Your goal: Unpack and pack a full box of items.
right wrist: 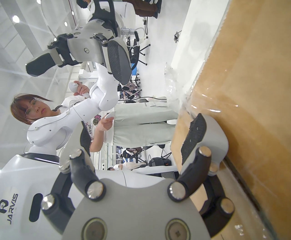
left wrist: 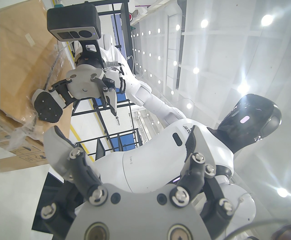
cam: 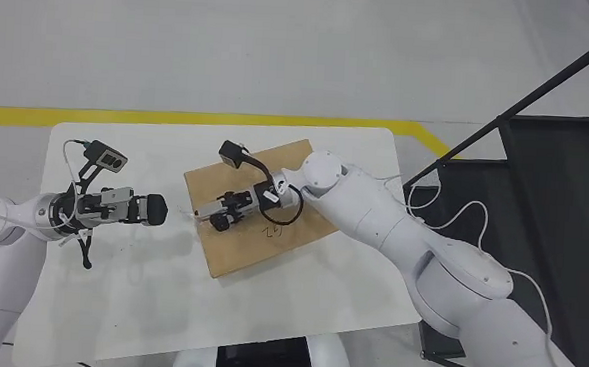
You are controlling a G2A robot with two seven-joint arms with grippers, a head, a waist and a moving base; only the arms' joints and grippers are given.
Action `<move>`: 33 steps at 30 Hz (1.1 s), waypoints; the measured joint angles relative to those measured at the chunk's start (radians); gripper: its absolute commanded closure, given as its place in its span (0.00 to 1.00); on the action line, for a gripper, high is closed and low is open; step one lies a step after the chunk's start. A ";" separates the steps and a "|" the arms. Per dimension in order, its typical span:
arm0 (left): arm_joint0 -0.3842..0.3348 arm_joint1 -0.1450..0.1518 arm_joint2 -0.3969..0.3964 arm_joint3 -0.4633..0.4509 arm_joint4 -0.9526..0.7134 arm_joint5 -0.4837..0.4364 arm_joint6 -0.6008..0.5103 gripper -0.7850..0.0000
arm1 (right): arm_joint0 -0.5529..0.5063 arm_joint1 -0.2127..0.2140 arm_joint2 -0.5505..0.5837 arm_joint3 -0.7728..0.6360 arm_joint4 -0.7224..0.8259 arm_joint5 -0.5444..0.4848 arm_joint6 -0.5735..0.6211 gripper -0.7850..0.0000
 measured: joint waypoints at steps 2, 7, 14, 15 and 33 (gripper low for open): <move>0.000 0.000 0.000 0.000 0.000 0.000 0.000 0.00 | 0.006 -0.016 -0.003 0.018 -0.003 -0.009 0.020 0.00; 0.000 0.000 0.000 0.000 0.000 0.000 0.000 0.00 | 0.014 -0.050 -0.006 0.044 -0.007 -0.027 0.067 0.00; 0.000 0.000 0.000 0.000 0.000 0.000 0.000 0.00 | -0.009 -0.064 0.041 0.062 0.080 -0.034 0.145 0.00; 0.000 0.000 0.000 0.000 0.000 0.000 0.000 0.00 | -0.009 -0.055 0.061 0.059 0.100 -0.024 0.154 0.00; -0.007 -0.037 0.131 0.007 0.051 -0.080 0.080 0.00 | 0.032 -0.045 0.243 0.055 0.171 -0.010 0.156 0.00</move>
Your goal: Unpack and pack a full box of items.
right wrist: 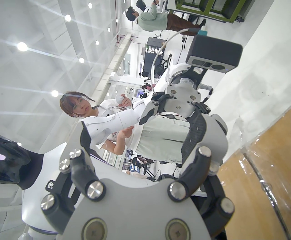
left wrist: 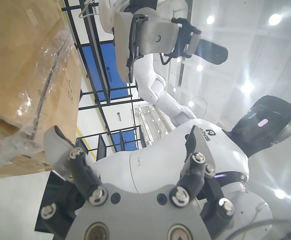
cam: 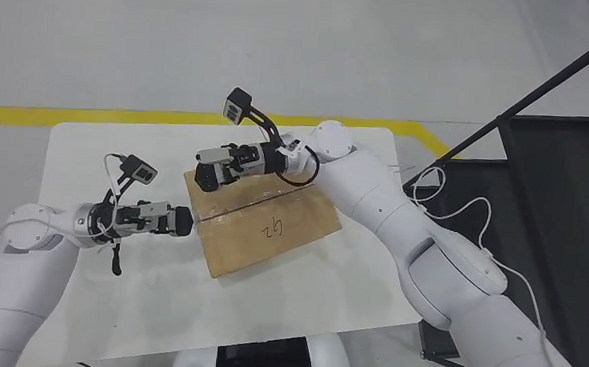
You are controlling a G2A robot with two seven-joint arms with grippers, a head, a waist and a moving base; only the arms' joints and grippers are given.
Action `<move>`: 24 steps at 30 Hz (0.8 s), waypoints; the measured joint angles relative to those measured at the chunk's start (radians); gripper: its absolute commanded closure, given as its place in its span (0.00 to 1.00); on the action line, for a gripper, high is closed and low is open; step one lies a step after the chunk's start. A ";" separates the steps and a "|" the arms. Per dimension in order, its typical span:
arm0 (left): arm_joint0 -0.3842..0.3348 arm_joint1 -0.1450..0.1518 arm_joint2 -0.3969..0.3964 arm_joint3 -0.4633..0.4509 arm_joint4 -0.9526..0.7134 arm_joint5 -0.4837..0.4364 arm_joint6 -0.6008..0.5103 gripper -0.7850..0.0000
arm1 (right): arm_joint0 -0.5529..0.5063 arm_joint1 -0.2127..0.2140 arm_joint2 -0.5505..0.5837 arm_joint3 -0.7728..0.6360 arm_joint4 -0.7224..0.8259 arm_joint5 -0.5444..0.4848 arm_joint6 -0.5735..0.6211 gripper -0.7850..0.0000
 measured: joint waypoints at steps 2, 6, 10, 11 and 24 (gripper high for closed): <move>-0.010 -0.004 0.001 0.006 0.000 -0.021 0.021 0.00 | -0.013 0.009 0.022 0.001 -0.005 0.003 0.008 0.00; -0.028 -0.009 -0.004 0.029 0.026 -0.058 0.058 0.00 | -0.038 0.037 0.073 -0.013 -0.029 0.013 0.023 0.00; -0.034 -0.011 -0.002 0.063 0.048 -0.050 0.064 0.00 | -0.061 0.091 0.166 -0.034 -0.076 0.039 0.050 0.00; -0.035 -0.012 0.001 0.068 0.056 -0.048 0.066 0.00 | -0.069 0.104 0.188 -0.043 -0.088 0.046 0.056 0.00; -0.041 -0.022 0.035 0.106 0.140 -0.030 0.090 0.00 | -0.389 0.281 0.594 -0.470 -0.177 0.250 0.014 0.00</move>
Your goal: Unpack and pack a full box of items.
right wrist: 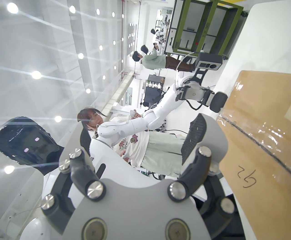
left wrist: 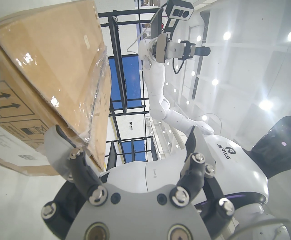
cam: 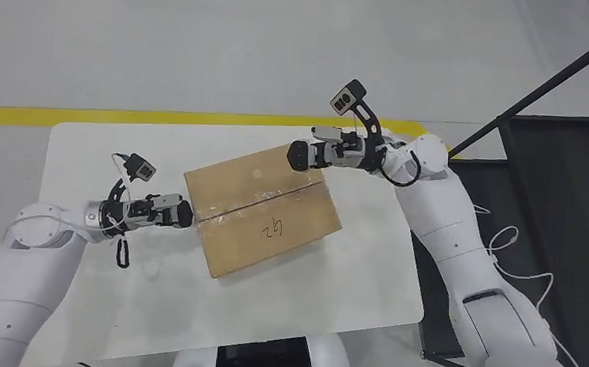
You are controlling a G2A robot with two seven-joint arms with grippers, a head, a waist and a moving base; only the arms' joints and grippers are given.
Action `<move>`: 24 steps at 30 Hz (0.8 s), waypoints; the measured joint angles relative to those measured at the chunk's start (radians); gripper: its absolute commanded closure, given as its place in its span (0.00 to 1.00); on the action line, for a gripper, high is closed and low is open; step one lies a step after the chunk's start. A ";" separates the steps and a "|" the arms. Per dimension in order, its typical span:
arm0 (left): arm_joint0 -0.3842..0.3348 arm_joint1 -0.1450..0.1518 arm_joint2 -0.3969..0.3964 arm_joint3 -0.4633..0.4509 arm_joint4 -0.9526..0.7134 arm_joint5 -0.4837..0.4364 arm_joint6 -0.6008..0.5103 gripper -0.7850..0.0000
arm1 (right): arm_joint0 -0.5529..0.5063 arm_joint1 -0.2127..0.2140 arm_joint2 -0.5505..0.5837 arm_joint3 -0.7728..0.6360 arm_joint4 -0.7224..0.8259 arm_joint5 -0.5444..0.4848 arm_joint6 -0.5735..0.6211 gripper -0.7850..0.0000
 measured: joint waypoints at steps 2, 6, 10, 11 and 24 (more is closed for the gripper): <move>-0.001 -0.003 0.009 0.005 0.000 0.001 0.000 0.00 | -0.056 0.016 0.053 -0.076 -0.021 0.031 -0.024 0.00; -0.010 -0.012 0.031 0.020 -0.003 -0.002 0.003 0.00 | -0.128 0.035 0.121 -0.171 -0.048 0.063 -0.062 0.00; -0.025 -0.021 0.051 0.041 -0.001 -0.014 0.009 0.00 | -0.167 0.045 0.153 -0.221 -0.065 0.080 -0.082 0.00; -0.029 -0.024 0.055 0.047 0.003 -0.017 0.012 0.00 | -0.176 0.047 0.158 -0.232 -0.069 0.085 -0.084 0.00; -0.023 -0.031 0.078 0.025 0.093 -0.022 0.060 0.00 | -0.198 0.059 0.159 -0.289 -0.085 0.104 -0.105 0.00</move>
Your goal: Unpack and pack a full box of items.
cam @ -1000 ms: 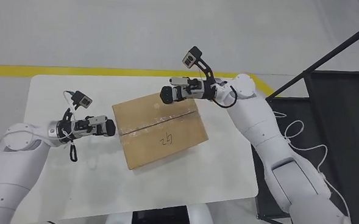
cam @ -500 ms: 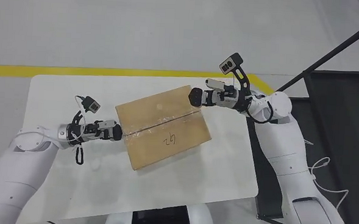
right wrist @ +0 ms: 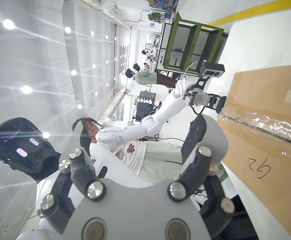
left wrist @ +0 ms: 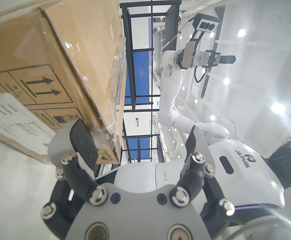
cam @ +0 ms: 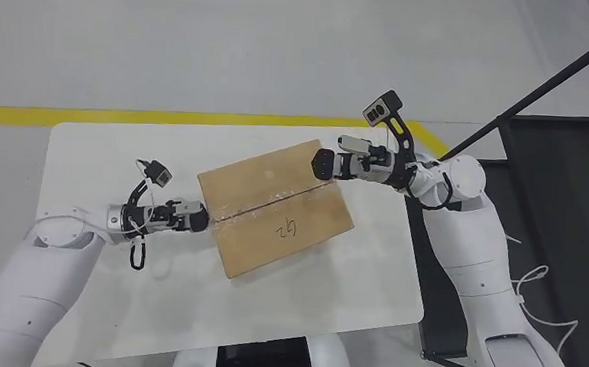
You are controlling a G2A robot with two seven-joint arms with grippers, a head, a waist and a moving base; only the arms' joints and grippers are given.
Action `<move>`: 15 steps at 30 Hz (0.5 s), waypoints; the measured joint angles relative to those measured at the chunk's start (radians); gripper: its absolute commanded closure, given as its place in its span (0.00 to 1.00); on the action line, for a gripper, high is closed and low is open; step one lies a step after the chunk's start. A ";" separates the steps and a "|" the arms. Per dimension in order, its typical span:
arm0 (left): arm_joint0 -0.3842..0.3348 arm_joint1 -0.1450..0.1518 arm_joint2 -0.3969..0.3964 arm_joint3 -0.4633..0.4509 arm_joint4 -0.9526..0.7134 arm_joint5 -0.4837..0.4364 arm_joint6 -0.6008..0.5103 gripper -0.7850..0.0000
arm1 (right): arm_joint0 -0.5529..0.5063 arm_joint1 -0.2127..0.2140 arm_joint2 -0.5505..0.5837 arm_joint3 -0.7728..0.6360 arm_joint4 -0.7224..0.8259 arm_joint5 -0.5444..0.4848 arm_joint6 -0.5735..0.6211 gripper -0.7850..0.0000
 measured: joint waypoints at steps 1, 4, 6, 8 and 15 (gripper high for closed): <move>0.002 -0.001 0.002 -0.005 0.004 0.001 0.004 0.00 | 0.001 0.000 -0.004 -0.003 0.001 0.000 -0.003 0.00; 0.007 -0.002 0.004 -0.013 0.006 0.002 0.012 0.00 | 0.002 -0.001 -0.014 -0.007 0.010 -0.002 -0.009 0.00; 0.011 -0.002 -0.004 -0.017 0.003 -0.002 0.018 0.00 | 0.003 -0.001 -0.018 -0.008 0.016 -0.004 -0.011 0.00; 0.016 0.002 -0.022 -0.022 0.001 -0.004 0.021 0.00 | 0.002 0.000 -0.018 -0.011 0.029 -0.009 -0.015 0.00; 0.066 0.027 -0.123 -0.063 -0.003 0.007 0.029 0.00 | -0.014 0.001 0.023 -0.009 0.075 -0.136 -0.045 0.00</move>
